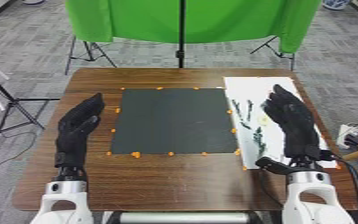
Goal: Arrange flowers
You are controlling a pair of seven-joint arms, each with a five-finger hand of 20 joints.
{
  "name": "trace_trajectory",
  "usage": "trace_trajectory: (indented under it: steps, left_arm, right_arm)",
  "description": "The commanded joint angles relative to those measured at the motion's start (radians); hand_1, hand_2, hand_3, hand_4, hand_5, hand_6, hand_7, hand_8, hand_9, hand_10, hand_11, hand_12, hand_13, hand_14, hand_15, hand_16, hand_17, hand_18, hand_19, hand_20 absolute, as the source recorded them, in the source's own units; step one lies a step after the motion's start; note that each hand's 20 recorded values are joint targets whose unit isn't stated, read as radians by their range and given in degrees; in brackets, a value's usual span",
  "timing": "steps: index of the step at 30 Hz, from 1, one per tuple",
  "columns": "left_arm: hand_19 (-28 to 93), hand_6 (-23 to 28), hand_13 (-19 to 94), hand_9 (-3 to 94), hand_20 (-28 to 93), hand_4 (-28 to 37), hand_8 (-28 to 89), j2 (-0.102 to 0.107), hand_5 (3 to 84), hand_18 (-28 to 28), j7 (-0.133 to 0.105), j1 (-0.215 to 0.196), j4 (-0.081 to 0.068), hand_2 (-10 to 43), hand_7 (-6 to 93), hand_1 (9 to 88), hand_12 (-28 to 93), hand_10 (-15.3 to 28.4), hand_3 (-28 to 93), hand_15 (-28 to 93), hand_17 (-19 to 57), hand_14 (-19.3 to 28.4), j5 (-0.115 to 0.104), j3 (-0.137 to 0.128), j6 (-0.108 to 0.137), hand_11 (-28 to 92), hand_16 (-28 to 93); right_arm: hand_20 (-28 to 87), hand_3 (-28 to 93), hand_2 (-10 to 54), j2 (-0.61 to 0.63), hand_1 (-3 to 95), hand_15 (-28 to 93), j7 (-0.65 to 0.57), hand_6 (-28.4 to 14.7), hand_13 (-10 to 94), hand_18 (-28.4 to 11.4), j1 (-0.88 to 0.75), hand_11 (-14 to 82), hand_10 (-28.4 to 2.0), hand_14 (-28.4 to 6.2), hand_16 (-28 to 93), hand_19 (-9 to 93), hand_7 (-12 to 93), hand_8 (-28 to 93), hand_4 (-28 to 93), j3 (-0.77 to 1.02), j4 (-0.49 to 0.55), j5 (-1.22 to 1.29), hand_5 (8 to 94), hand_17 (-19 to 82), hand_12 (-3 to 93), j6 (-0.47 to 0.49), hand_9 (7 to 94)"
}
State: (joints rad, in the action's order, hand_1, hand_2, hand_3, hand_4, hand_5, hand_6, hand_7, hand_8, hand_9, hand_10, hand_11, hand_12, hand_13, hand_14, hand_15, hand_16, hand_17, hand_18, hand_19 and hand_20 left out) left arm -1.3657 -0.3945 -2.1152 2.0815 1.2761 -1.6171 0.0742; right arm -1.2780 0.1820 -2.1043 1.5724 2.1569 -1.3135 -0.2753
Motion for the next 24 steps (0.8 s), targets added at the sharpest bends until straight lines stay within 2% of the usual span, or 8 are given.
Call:
trace_trajectory:
  steps: [1,4,8,12,15,19,22,24]
  left_arm:
    - [31,2.9,28,36.1,31,-17.1,-7,-0.003,45.1,15.1,0.013,-0.025,0.002,-8.4,13.0,33.3,10,11.4,67,24,8.2,14.8,-0.006,-0.006,0.0,16,-1]
    - [30,2.7,28,36.1,30,-17.2,-7,-0.016,45.1,14.8,0.013,-0.017,0.003,-8.5,13.3,33.2,10,11.3,67,24,6.8,14.9,-0.004,-0.005,0.012,16,-1]
    - [29,2.6,28,36.4,30,-17.2,-7,-0.016,45.2,14.7,0.022,-0.029,0.009,-8.4,13.5,33.2,10,11.2,67,25,5.5,15.0,0.013,-0.01,-0.005,16,-1]
    - [28,2.6,29,36.7,30,-17.3,-7,-0.013,45.4,14.8,0.038,-0.039,0.011,-8.3,13.8,33.4,10,11.3,66,26,4.8,15.3,0.014,-0.014,-0.003,16,-1]
    - [28,2.5,29,36.9,30,-17.2,-7,-0.014,45.5,14.8,0.044,-0.034,0.013,-8.4,13.8,33.4,10,11.4,66,26,4.8,15.4,0.03,-0.014,-0.007,17,-1]
    - [28,2.6,29,36.8,30,-17.1,-7,-0.006,45.5,14.7,0.061,-0.035,0.017,-8.4,13.8,33.5,10,11.4,66,26,4.7,15.5,0.071,-0.02,-0.021,16,-1]
    - [28,2.7,29,36.7,30,-17.1,-7,-0.007,45.5,14.6,0.071,-0.041,0.02,-8.4,13.6,33.5,10,11.3,66,26,4.6,15.5,0.084,-0.024,-0.033,16,-1]
    - [27,2.7,29,36.6,30,-17.1,-7,-0.006,45.5,14.5,0.079,-0.043,0.022,-8.3,13.5,33.5,10,11.3,66,26,4.6,15.5,0.087,-0.025,-0.041,16,-1]
  right_arm:
    - [22,73,-9.5,-0.02,12.6,9,-0.026,-0.7,32,-19.0,-0.027,4.4,-14.3,-14.8,17,14,16,-10,-28,-0.019,0.012,-0.024,36.5,19,15.8,-0.061,40.0]
    - [25,75,-9.5,0.001,15.5,12,-0.107,-1.3,38,-20.0,-0.023,9.2,-14.9,-15.8,19,21,17,-10,-27,-0.014,0.029,-0.119,38.2,23,18.7,-0.089,43.3]
    - [37,74,-9.5,0.058,23.9,26,-0.275,-3.1,50,-19.0,-0.017,21.4,-16.6,-15.2,22,43,21,-9,-23,-0.016,0.049,-0.435,44.3,33,23.4,-0.161,48.0]
    - [44,70,-9.5,0.118,26.3,45,-0.432,-4.2,58,-20.2,-0.051,25.9,-17.8,-15.5,19,65,22,-9,-27,0.02,0.059,-0.873,49.6,36,25.1,-0.098,52.4]
    - [46,66,-9.5,0.187,26.0,52,-0.532,-5.0,63,-20.3,-0.085,26.8,-18.1,-15.1,20,73,20,-7,-28,0.048,0.087,-1.056,54.6,39,25.3,0.02,57.8]
    - [48,53,-9.5,0.261,31.6,56,-0.61,-5.6,68,-19.7,-0.095,26.0,-18.5,-13.4,21,79,16,-6,-28,0.037,0.081,-1.15,59.8,44,25.1,0.091,62.4]
    - [48,53,-9.5,0.292,31.5,58,-0.643,-5.7,71,-18.6,-0.078,25.0,-18.4,-12.2,21,82,16,-6,-28,0.005,0.064,-1.174,63.1,47,24.8,0.117,66.2]
    - [47,55,-9.5,0.31,31.7,58,-0.66,-5.3,74,-17.3,-0.064,25.6,-18.0,-11.1,22,84,16,-6,-28,-0.03,0.038,-1.204,65.7,50,24.4,0.085,69.9]
